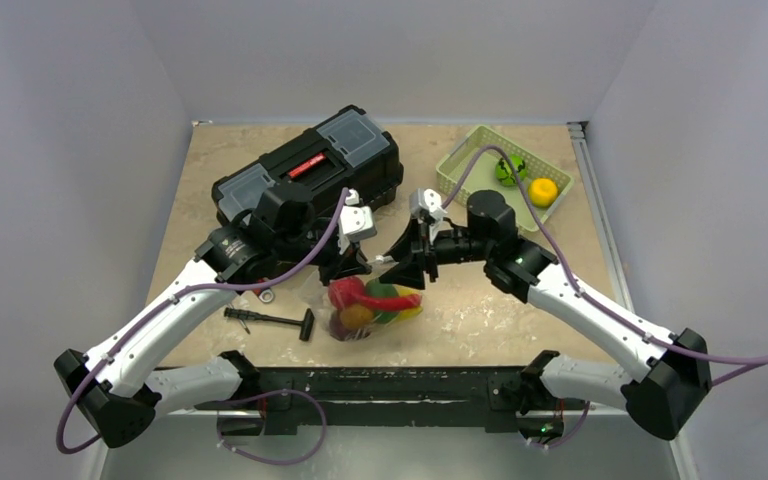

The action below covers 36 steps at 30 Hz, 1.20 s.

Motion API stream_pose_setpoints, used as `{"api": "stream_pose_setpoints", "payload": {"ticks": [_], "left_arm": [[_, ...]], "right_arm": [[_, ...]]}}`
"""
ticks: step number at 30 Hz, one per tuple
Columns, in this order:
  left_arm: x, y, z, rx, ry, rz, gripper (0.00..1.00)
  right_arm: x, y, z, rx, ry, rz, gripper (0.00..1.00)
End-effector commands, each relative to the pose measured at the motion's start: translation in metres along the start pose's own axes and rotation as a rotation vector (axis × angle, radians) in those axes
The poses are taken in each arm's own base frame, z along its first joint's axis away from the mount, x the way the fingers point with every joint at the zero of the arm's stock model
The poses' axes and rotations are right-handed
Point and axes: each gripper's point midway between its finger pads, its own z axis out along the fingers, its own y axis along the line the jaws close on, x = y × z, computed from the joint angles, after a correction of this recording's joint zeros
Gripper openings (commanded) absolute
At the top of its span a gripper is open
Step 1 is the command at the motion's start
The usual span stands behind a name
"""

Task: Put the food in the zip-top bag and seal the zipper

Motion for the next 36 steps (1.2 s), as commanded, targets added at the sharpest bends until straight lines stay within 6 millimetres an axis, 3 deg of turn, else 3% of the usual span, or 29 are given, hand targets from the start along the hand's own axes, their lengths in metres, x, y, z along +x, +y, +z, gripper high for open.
{"api": "stream_pose_setpoints", "payload": {"ticks": [1, 3, 7, 12, 16, 17, 20, 22, 36], "left_arm": [[-0.032, -0.001, -0.007, 0.002, -0.113, 0.075, 0.00], [-0.032, -0.001, -0.007, 0.003, -0.111, 0.073, 0.00], [-0.032, -0.002, -0.007, 0.006, -0.110, 0.071, 0.00], [-0.031, -0.002, -0.004, 0.020, -0.100, 0.061, 0.00], [-0.031, 0.000, -0.004, 0.014, -0.098, 0.057, 0.00], [-0.031, 0.000, -0.004, 0.010, -0.097, 0.054, 0.01], [-0.031, 0.004, -0.007, -0.017, -0.099, 0.051, 0.24], [-0.032, 0.006, -0.008, -0.036, -0.111, 0.052, 0.33], [-0.029, 0.001, -0.001, 0.023, -0.104, 0.043, 0.29]], "right_arm": [[-0.005, 0.004, -0.018, -0.011, -0.057, 0.003, 0.43], [-0.006, 0.007, -0.018, -0.030, -0.067, 0.002, 0.38], [-0.007, 0.007, -0.016, -0.035, -0.074, 0.007, 0.17], [-0.022, 0.005, -0.015, -0.024, -0.147, 0.014, 0.16], [-0.026, 0.002, -0.013, -0.010, -0.172, 0.027, 0.00], [-0.025, 0.001, -0.013, -0.007, -0.169, 0.034, 0.00], [-0.023, 0.002, -0.015, 0.005, -0.180, 0.037, 0.00], [-0.023, 0.003, -0.019, 0.023, -0.201, 0.030, 0.00], [-0.028, 0.011, -0.024, 0.011, -0.230, 0.032, 0.00]]}}
